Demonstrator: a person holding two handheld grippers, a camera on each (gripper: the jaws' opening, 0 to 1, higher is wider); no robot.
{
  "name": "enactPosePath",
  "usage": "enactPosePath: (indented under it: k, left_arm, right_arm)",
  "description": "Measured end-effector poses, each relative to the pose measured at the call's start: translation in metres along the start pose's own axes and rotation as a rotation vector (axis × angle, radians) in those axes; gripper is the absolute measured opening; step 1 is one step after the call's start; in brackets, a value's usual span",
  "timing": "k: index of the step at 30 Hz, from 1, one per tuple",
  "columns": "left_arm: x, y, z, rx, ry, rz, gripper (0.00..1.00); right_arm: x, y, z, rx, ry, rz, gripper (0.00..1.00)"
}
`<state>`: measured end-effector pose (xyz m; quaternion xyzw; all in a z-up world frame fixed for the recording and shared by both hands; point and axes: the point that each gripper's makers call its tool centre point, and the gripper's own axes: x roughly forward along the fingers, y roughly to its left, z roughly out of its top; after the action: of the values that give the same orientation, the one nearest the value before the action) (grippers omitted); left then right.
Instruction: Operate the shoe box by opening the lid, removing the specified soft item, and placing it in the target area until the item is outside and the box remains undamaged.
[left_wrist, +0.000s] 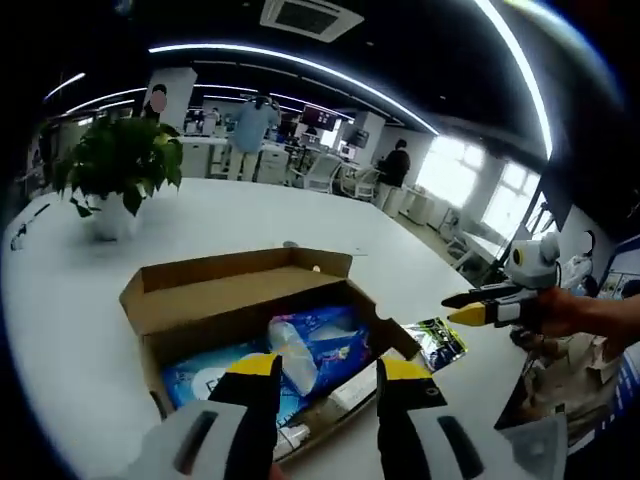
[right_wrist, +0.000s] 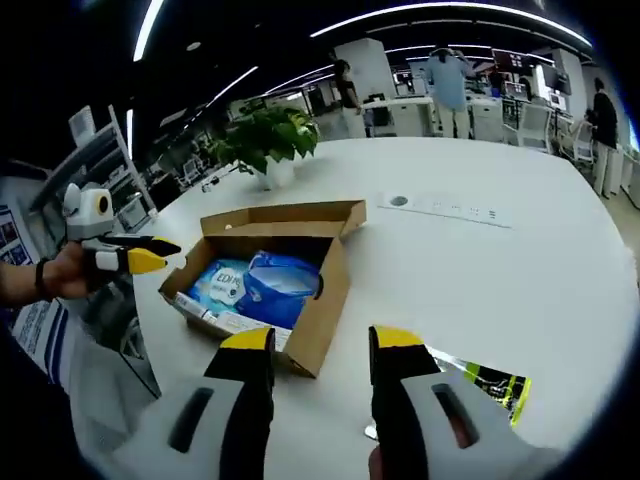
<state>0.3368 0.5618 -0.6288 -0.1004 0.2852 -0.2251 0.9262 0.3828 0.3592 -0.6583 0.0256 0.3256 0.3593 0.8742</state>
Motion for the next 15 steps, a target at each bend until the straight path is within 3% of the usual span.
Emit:
enactPosePath:
  k: [8, 15]
  left_arm:
    - [-0.03, 0.03, -0.01, -0.032, -0.012, 0.064, 0.4]
    - [-0.04, 0.041, -0.017, -0.03, 0.005, 0.084, 0.44]
  right_arm:
    - [0.024, 0.04, 0.004, -0.042, 0.026, 0.065, 0.36]
    - [0.034, 0.054, 0.005, -0.122, 0.069, 0.09, 0.39]
